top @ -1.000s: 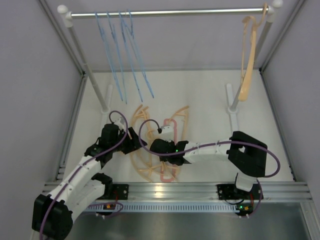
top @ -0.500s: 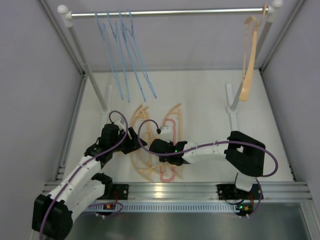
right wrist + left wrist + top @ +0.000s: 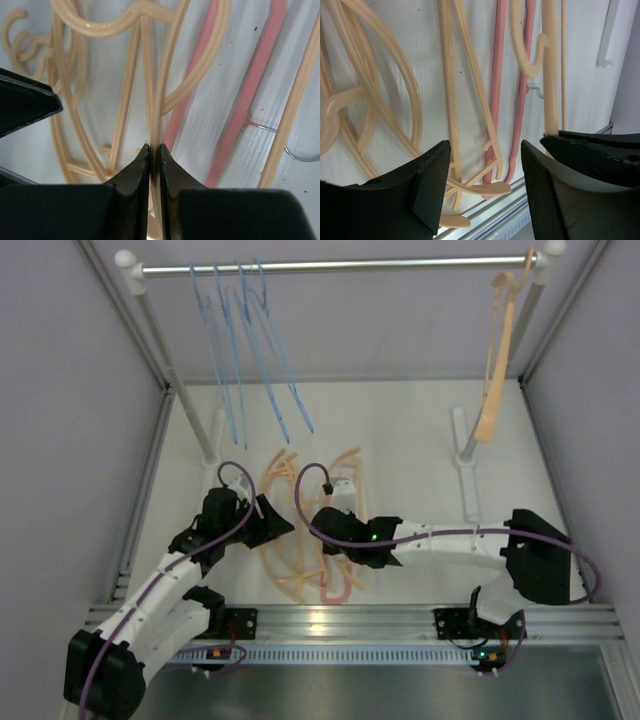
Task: Organize the hangers
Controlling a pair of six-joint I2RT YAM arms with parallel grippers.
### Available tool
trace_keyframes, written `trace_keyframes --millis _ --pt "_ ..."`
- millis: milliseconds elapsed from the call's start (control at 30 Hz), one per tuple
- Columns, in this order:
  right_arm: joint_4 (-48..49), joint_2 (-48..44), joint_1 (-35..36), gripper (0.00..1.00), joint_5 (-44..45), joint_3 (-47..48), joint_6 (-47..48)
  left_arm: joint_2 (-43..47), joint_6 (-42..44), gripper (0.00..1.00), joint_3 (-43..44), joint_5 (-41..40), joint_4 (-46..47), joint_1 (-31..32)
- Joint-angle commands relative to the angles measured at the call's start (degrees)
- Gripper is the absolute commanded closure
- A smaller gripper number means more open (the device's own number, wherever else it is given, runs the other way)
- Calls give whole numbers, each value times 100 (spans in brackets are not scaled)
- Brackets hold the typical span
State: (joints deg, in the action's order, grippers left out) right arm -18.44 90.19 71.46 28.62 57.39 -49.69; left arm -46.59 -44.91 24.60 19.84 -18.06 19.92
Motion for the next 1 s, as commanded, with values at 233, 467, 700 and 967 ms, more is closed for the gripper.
trace_keyframes --millis 233,467,700,967 --pt "-459 -1512 122 100 258 -113 -128 247 -89 37 54 -6 224 3" --pt "-582 -2418 122 100 223 -307 -269 299 -124 37 98 3 224 -6" --pt "-766 -3350 122 100 275 -447 -436 308 -141 37 98 12 225 3" --pt "-767 -4141 122 100 276 -614 -708 317 -133 37 115 29 225 3"
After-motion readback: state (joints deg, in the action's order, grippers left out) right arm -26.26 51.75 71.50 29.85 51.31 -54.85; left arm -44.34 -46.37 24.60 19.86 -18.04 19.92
